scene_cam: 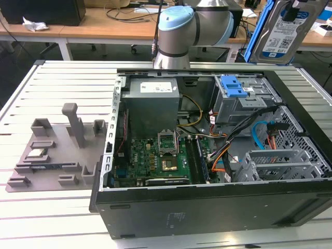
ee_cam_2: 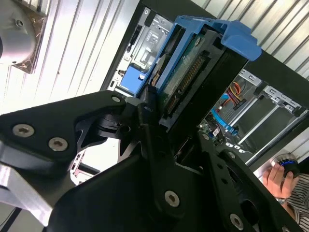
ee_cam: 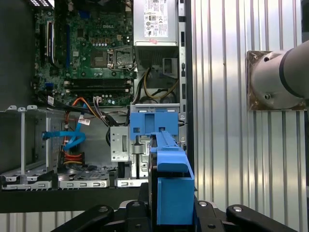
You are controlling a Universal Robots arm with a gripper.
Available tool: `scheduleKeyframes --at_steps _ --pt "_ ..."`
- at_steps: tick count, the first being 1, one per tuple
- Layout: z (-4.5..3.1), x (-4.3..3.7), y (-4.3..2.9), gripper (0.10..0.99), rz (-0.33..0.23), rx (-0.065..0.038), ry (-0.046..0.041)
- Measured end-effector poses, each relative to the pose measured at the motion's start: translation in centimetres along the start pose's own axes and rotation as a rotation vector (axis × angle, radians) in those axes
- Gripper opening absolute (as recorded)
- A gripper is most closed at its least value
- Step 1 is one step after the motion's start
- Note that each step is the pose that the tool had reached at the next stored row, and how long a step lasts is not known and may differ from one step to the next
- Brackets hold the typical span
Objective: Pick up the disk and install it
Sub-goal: 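Pick up the disk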
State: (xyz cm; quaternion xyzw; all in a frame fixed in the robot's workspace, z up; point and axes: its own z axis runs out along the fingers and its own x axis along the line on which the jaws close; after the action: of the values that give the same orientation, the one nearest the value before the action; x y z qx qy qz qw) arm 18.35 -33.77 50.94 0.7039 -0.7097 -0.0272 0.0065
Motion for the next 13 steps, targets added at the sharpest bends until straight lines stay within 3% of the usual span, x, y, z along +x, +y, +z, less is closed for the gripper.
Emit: scheduleKeyframes --at_steps 5,13 --pt "0.00 0.01 -0.01 0.361 0.000 0.000 0.0002" --pt "0.14 0.57 1.56 0.361 0.000 0.000 0.0002"
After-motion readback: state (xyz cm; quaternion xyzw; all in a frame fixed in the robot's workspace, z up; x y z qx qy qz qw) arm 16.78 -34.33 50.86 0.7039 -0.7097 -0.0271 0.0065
